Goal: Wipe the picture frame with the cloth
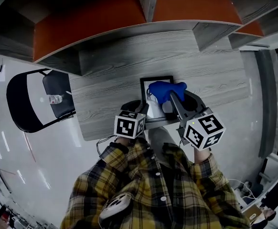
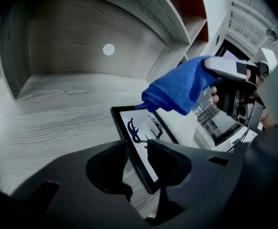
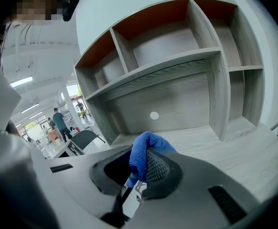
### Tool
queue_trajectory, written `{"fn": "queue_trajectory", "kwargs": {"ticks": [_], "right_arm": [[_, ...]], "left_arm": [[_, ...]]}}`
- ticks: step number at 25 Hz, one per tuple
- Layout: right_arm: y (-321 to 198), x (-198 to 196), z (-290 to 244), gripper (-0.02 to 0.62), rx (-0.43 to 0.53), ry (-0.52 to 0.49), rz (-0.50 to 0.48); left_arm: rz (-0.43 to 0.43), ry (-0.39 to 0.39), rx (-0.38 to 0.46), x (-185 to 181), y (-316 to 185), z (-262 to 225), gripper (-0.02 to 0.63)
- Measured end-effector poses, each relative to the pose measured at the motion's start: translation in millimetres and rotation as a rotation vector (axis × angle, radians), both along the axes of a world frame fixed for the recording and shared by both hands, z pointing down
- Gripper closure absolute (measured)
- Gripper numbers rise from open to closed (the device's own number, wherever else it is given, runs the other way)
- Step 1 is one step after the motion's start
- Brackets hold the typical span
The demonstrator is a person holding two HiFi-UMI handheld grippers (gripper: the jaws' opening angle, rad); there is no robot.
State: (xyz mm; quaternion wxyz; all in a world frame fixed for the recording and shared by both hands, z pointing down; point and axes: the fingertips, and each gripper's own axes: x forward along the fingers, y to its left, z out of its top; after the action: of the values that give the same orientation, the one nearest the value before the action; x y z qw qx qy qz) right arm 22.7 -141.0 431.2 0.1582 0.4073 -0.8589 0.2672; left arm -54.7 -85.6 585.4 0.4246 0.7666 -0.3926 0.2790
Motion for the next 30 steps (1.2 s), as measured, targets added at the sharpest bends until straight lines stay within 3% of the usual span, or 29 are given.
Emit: {"fn": "queue_trajectory", "kwargs": {"ticks": [9,14,22,25,30], "right_arm": [[-6.6,0.5,14.2,0.554,-0.023,-0.011,-0.004],[-11.5,-7.9,22.3,0.554,-0.035,-0.015,-0.027],[-25.7,-52.0,39.8,0.554,-0.059,-0.068,-0.113],[-26.7,-65.3,76.5,0.554,-0.14,-0.011,-0.16],[-16.8,-57.8,143.8,0.554,-0.231,0.219,-0.216]], "left_arm": [[0.024,-0.07,-0.028,8.8,7.2,30.4,0.49],[-0.025,-0.017,-0.056,9.4,8.3,36.2,0.495],[-0.024,-0.022,-0.051,11.4,8.3,35.8,0.497],[-0.025,-0.027,-0.047,10.3,7.0,35.1,0.497],[-0.029,-0.031,-0.052,9.9,8.7,35.1,0.497]]}}
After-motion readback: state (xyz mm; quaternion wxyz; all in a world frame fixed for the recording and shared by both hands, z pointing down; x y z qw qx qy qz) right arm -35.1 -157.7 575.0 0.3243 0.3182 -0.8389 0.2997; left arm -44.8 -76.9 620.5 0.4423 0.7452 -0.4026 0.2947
